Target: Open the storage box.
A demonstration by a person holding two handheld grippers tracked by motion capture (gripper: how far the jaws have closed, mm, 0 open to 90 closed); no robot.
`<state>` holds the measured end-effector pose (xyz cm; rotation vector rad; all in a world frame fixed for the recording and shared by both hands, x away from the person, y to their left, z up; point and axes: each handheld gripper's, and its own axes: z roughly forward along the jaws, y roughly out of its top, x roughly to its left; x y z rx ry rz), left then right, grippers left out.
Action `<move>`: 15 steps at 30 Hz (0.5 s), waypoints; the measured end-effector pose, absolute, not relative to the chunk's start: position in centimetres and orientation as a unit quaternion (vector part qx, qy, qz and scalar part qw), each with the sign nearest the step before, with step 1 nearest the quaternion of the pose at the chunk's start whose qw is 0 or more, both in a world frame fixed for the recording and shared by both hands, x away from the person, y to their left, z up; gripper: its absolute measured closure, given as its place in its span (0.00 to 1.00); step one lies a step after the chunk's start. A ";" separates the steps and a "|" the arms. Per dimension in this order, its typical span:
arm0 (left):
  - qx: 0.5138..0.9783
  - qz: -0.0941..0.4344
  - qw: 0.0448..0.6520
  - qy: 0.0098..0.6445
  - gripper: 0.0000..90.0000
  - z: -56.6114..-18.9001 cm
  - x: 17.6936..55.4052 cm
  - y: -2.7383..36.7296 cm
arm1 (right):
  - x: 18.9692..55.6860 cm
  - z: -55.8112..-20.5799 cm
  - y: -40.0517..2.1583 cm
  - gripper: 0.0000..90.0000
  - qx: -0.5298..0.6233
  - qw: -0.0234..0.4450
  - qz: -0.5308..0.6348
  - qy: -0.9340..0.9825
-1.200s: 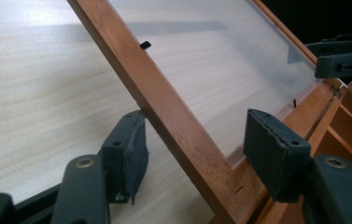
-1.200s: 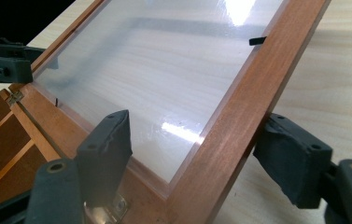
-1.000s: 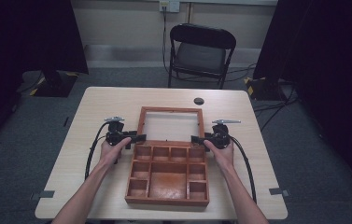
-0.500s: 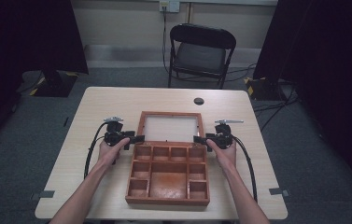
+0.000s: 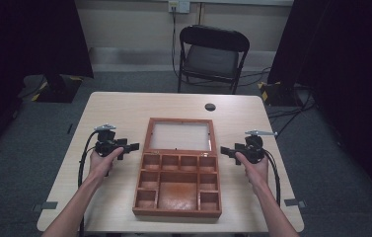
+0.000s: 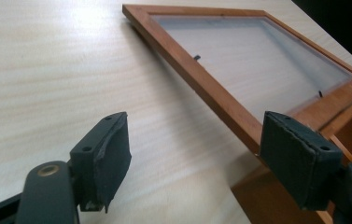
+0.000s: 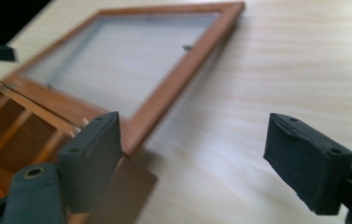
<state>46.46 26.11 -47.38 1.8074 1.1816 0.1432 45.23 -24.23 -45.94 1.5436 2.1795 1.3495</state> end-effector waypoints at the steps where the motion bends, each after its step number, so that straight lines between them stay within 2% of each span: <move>1: 0.742 0.061 0.465 0.480 0.27 -47.2 46.0 26.4 | 44.5 -45.9 -24.7 0.19 0.516 0.083 0.439 0.731; 6: 0.755 0.078 0.446 0.475 0.25 -47.1 45.1 26.8 | 43.0 -45.7 -25.8 0.19 0.518 0.096 0.432 0.732; 8: 0.771 0.093 0.419 0.471 0.25 -47.1 44.3 27.1 | 42.1 -45.7 -26.7 0.19 0.520 0.113 0.419 0.736; 15: 0.794 0.107 0.386 0.457 0.26 -47.5 42.4 28.6 | 40.1 -46.9 -29.1 0.19 0.542 0.128 0.380 0.738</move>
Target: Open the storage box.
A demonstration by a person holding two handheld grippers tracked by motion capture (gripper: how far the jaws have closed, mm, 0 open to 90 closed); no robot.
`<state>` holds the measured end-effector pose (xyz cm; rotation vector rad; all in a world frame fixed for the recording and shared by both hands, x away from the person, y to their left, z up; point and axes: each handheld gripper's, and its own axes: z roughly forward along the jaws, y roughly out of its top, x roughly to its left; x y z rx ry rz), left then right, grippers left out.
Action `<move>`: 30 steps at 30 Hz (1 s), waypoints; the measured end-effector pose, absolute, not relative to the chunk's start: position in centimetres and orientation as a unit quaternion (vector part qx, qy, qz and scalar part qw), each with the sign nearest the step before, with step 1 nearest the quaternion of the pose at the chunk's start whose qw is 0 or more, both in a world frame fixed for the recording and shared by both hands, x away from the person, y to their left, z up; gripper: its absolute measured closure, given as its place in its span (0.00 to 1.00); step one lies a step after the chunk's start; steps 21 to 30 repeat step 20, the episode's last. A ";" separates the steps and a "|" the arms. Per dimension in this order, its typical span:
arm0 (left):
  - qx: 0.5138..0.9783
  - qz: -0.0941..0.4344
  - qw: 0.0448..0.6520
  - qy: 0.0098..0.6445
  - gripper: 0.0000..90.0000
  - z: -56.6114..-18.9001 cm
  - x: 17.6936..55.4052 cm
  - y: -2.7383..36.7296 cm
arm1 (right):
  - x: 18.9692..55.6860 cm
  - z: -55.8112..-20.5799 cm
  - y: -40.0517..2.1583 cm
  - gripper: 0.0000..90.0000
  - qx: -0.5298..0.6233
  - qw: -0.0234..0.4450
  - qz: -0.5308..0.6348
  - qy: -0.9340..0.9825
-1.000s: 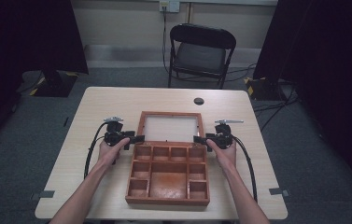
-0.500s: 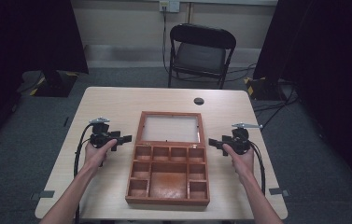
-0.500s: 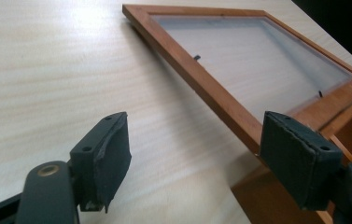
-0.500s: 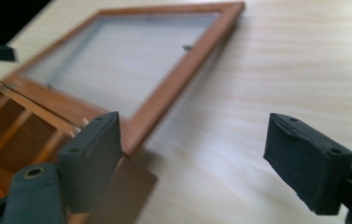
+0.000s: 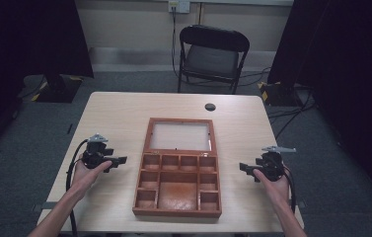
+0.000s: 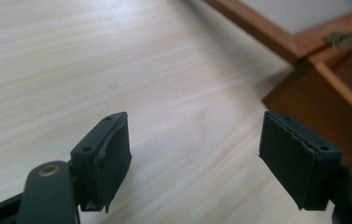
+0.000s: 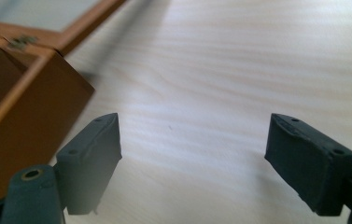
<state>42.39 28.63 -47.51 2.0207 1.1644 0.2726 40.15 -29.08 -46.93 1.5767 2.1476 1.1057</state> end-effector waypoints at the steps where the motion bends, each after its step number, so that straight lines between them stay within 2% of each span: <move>1: 0.794 0.107 0.386 0.457 0.25 -47.5 42.4 28.6 | 40.0 -47.3 -29.3 0.19 0.548 0.125 0.374 0.738; 3: 0.800 0.109 0.379 0.453 0.25 -48.1 41.7 29.2 | 39.6 -48.1 -29.7 0.19 0.556 0.118 0.366 0.737; 6: 0.799 0.116 0.365 0.464 0.24 -49.0 41.4 29.7 | 39.3 -48.8 -29.4 0.18 0.547 0.167 0.323 0.754; 7: 0.799 0.116 0.365 0.464 0.24 -49.0 41.4 29.7 | 39.3 -48.9 -29.4 0.17 0.550 0.166 0.326 0.751; 9: 0.790 0.150 0.367 0.467 0.23 -49.5 40.9 29.9 | 39.2 -49.0 -29.2 0.16 0.540 0.182 0.321 0.757; 10: 0.790 0.150 0.367 0.467 0.22 -49.5 40.9 29.9 | 39.2 -49.0 -29.2 0.16 0.540 0.182 0.321 0.757; 11: 0.794 0.160 0.360 0.464 0.22 -49.6 40.8 29.7 | 39.1 -49.3 -29.0 0.16 0.534 0.201 0.314 0.759; 12: 0.801 0.197 0.343 0.449 0.20 -50.0 40.5 29.5 | 38.9 -49.8 -28.9 0.13 0.526 0.224 0.316 0.757; 14: 0.794 0.200 0.351 0.456 0.16 -50.2 40.4 29.5 | 38.8 -50.0 -29.0 0.12 0.525 0.233 0.323 0.752; 30: 0.788 0.202 0.351 0.464 0.16 -50.2 40.3 29.3 | 38.7 -50.0 -29.0 0.12 0.529 0.235 0.321 0.750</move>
